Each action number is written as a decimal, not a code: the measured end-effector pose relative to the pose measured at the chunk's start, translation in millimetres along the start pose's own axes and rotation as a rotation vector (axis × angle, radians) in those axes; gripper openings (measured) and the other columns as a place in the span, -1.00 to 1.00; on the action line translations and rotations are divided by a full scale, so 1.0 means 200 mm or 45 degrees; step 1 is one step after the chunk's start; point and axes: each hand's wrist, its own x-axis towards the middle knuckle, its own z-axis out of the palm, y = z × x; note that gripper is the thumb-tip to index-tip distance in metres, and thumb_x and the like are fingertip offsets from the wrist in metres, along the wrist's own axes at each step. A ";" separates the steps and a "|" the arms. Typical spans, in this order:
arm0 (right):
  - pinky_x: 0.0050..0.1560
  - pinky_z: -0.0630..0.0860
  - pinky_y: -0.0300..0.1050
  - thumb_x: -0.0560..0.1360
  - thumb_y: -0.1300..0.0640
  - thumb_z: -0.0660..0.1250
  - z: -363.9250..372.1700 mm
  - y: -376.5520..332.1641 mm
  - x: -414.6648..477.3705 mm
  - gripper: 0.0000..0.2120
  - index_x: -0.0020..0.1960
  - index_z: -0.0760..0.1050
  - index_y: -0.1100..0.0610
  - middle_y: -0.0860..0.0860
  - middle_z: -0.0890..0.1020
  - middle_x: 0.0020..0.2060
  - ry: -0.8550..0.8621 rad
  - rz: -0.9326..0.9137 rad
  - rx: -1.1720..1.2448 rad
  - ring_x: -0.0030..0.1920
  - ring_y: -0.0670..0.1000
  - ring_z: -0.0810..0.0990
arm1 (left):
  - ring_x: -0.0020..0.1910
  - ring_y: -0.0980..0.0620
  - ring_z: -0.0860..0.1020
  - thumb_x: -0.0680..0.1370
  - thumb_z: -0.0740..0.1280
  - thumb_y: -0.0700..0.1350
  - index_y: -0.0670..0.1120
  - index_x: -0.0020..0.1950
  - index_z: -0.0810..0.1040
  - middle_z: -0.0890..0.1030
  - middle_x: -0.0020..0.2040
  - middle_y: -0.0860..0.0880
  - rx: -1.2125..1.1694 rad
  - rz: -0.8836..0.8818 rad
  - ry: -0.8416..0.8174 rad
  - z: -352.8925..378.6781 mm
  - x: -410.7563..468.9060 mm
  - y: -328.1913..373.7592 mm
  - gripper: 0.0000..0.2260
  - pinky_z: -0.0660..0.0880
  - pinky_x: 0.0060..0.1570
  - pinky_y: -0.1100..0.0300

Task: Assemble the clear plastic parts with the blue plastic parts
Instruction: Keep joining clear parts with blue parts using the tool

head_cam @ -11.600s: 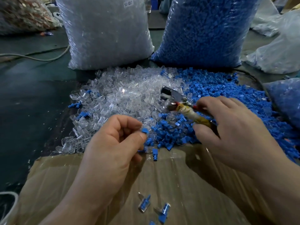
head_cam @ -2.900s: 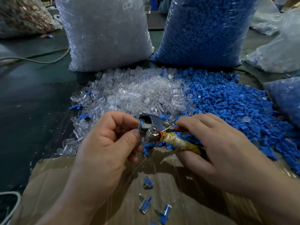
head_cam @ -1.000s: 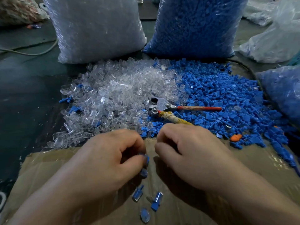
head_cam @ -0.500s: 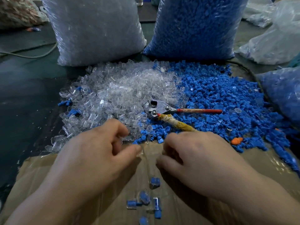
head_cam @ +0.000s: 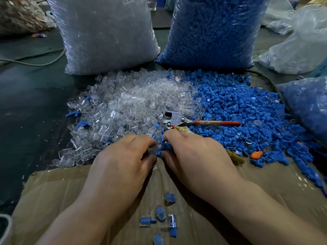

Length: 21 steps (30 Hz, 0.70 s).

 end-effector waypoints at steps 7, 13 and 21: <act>-0.20 0.47 0.03 0.55 -0.04 0.25 -0.01 0.05 0.00 -0.87 0.06 0.36 -0.05 -0.10 0.53 -0.16 0.071 0.025 0.276 -0.19 0.07 0.52 | -0.22 0.33 0.49 0.48 0.40 0.06 0.18 0.00 0.49 0.52 -0.22 0.27 -0.129 -0.055 0.058 0.01 -0.01 -0.01 -0.86 0.30 -0.26 0.46; -0.17 0.60 -0.06 0.50 0.10 0.42 -0.04 0.05 0.00 -0.95 -0.11 0.55 0.02 0.03 0.64 -0.31 0.064 0.369 1.026 -0.29 -0.04 0.62 | -0.12 0.34 0.55 0.45 0.39 0.06 0.22 -0.04 0.45 0.58 -0.10 0.29 -0.445 -0.082 0.185 0.05 -0.01 -0.02 -0.84 0.45 -0.25 0.45; -0.21 0.66 0.12 0.56 0.32 0.30 -0.08 0.02 -0.03 -0.96 -0.01 0.53 0.26 0.23 0.68 -0.31 -0.148 0.648 1.932 -0.32 0.13 0.68 | -0.28 -0.05 0.64 0.41 0.50 0.05 0.21 -0.09 0.58 0.64 -0.22 -0.01 -1.308 -0.251 0.147 0.08 0.01 -0.01 -0.84 0.58 -0.30 0.12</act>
